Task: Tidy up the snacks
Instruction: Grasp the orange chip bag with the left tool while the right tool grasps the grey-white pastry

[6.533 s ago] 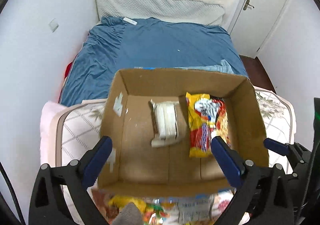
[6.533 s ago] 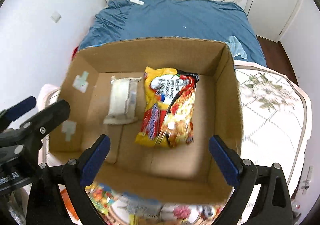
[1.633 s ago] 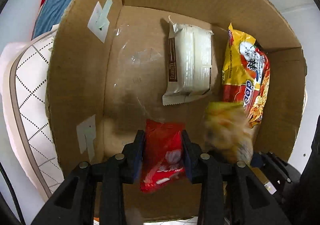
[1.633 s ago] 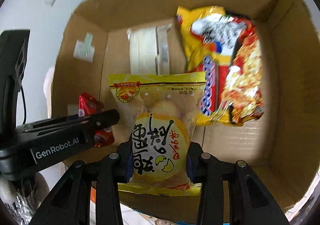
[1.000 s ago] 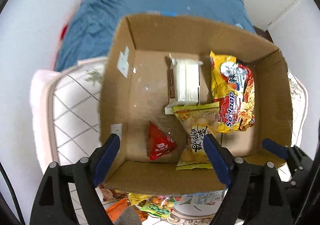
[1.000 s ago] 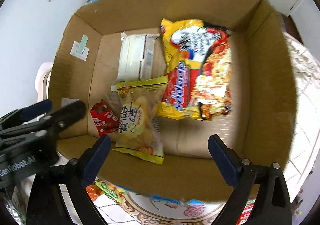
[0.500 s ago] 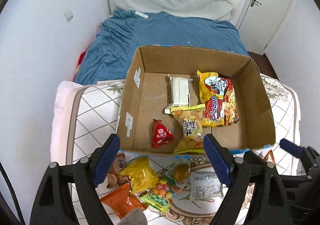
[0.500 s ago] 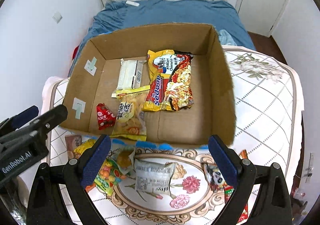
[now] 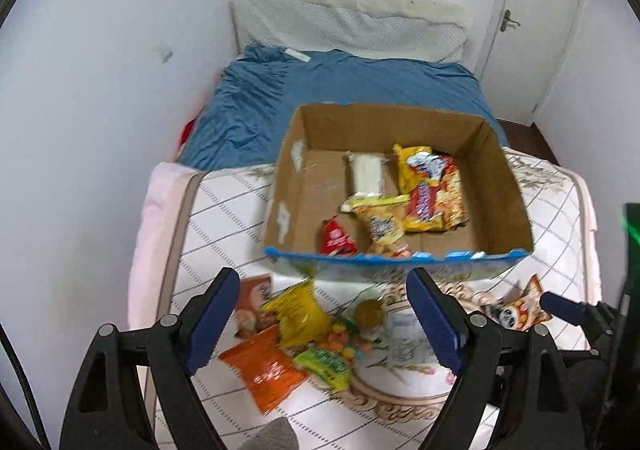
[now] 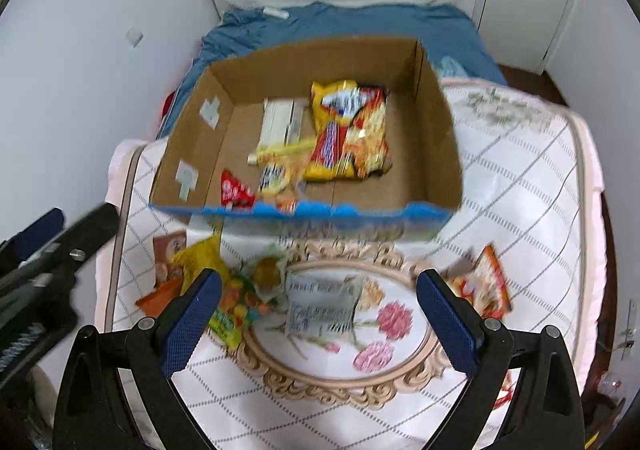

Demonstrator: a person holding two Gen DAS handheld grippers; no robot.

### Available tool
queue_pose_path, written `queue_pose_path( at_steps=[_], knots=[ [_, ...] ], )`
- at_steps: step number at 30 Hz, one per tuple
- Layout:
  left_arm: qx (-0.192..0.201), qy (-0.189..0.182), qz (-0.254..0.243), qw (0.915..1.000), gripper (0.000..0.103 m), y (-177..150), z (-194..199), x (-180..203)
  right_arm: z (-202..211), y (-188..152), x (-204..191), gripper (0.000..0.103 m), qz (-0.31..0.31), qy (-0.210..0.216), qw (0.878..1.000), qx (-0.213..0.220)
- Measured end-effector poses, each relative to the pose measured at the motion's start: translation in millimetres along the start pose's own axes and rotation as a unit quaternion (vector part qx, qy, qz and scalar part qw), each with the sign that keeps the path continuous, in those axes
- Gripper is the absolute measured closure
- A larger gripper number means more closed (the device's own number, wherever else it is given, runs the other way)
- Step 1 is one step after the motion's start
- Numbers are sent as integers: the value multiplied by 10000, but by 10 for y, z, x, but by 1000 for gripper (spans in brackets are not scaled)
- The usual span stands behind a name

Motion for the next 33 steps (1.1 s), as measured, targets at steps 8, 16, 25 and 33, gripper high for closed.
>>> queue_pose_path(
  at_steps=[8, 16, 25, 33],
  knots=[
    [-1013, 376, 405, 9933, 18, -637, -576, -424, -936, -461, 156, 3, -336, 23, 9928, -1149],
    [-1845, 475, -128, 9816, 18, -1103, -1127, -491, -1540, -632, 126, 3, -471, -35, 9840, -1718],
    [-2640, 231, 846, 9605, 18, -1310, -1599, -686, -1898, -665, 61, 2, -768, -196, 9786, -1897],
    [-2747, 299, 1750, 9450, 18, -1385, -1806, -885, -1914, -746, -8, 13, -675, -530, 9821, -1676]
  ],
)
Point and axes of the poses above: each gripper's, at about its wrist camera, not at the fingertips, and z roughly against the way its jaws point, x to its right, y to its top, the point moved 4 cm from there along -z, roughly the way its jaws point, and after that the axes turned 4 degrees about x, right-handed, at the moved point
